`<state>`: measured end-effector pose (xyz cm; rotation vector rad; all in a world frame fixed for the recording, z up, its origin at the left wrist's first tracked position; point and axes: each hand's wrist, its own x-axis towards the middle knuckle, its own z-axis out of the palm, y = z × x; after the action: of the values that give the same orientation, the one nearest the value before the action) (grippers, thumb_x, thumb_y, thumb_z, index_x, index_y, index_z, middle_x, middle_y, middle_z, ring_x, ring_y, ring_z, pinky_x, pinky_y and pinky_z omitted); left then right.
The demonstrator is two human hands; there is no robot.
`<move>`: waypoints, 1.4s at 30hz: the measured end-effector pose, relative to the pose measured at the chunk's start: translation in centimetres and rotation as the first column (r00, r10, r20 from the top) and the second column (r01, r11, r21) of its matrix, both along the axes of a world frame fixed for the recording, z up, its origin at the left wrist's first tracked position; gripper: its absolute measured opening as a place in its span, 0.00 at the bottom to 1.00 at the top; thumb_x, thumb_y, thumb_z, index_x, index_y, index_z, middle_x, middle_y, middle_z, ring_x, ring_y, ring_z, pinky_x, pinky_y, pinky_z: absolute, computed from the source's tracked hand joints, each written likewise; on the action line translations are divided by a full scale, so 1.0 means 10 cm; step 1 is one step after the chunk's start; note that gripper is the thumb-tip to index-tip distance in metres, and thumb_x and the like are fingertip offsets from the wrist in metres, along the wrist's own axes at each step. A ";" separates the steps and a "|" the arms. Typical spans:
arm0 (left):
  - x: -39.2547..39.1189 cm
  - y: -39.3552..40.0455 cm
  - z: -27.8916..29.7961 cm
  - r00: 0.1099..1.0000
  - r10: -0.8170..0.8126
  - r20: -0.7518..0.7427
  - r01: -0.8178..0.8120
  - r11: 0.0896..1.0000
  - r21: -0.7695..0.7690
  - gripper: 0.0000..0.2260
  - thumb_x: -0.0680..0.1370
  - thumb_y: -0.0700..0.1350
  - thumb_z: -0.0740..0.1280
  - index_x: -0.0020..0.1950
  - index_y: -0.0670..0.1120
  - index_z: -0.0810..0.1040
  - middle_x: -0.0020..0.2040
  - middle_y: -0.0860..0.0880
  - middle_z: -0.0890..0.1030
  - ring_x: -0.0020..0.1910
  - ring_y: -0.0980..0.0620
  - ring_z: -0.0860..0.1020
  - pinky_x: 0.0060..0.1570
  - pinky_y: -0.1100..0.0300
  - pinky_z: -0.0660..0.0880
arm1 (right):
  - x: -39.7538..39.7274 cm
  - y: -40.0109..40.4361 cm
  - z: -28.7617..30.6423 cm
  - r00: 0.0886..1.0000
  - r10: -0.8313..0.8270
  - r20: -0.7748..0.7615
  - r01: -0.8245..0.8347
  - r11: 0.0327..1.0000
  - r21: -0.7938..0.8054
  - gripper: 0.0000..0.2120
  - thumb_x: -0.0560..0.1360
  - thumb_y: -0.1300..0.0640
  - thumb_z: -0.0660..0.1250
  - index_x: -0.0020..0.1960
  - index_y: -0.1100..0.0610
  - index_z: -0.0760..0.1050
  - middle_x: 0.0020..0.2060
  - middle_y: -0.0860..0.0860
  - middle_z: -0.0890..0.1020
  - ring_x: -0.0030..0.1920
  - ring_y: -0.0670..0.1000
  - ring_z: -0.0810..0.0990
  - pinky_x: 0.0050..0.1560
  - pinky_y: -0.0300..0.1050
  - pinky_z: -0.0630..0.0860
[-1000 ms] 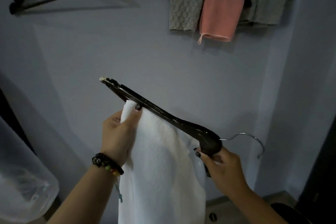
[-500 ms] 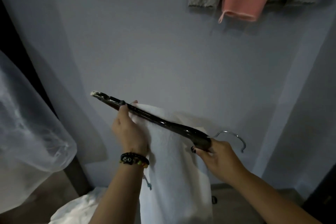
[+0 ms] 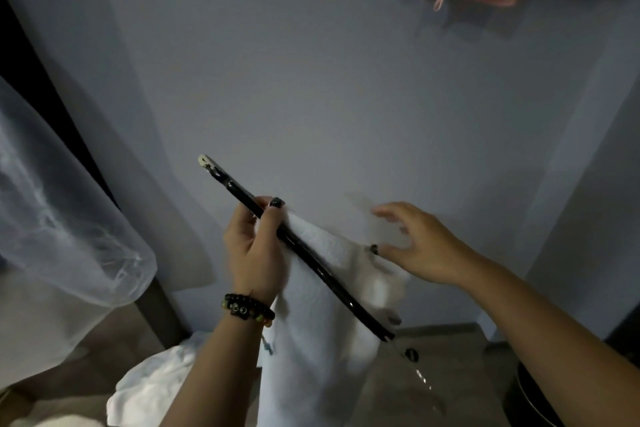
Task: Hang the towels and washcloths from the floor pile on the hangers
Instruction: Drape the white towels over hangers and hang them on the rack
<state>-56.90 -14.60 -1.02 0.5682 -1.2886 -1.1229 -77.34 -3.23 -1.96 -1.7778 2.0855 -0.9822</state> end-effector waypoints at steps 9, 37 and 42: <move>0.11 -0.13 -0.12 0.982 -0.114 -0.150 0.115 0.993 0.000 0.11 0.64 0.48 0.66 0.41 0.43 0.76 0.35 0.57 0.81 0.39 0.60 0.77 0.43 0.66 0.73 | 0.04 -0.41 -0.62 0.935 0.097 0.342 -0.189 0.951 0.246 0.23 0.63 0.41 0.77 0.53 0.48 0.76 0.51 0.49 0.80 0.54 0.48 0.79 0.52 0.44 0.75; 0.72 -0.30 -1.56 0.981 -0.148 0.126 0.044 0.800 0.598 0.40 0.79 0.38 0.65 0.75 0.66 0.43 0.65 0.47 0.76 0.61 0.45 0.77 0.62 0.42 0.73 | 0.38 -0.43 -0.21 0.695 -0.169 -0.699 -0.178 0.901 -0.395 0.18 0.76 0.44 0.62 0.36 0.55 0.80 0.27 0.48 0.78 0.24 0.53 0.74 0.21 0.43 0.69; 0.72 -0.28 -1.66 0.946 -0.296 0.131 0.176 0.811 0.558 0.46 0.73 0.28 0.69 0.75 0.68 0.54 0.61 0.46 0.78 0.56 0.42 0.80 0.55 0.44 0.78 | 0.38 -0.33 -0.13 0.667 -0.192 -0.720 -0.178 0.897 -0.404 0.16 0.76 0.46 0.63 0.37 0.54 0.81 0.27 0.48 0.78 0.24 0.54 0.75 0.21 0.42 0.68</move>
<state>-49.65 -17.41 -17.57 0.9883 -1.2407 -1.6985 -73.57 -6.51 -3.22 -2.8067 2.4299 -0.8492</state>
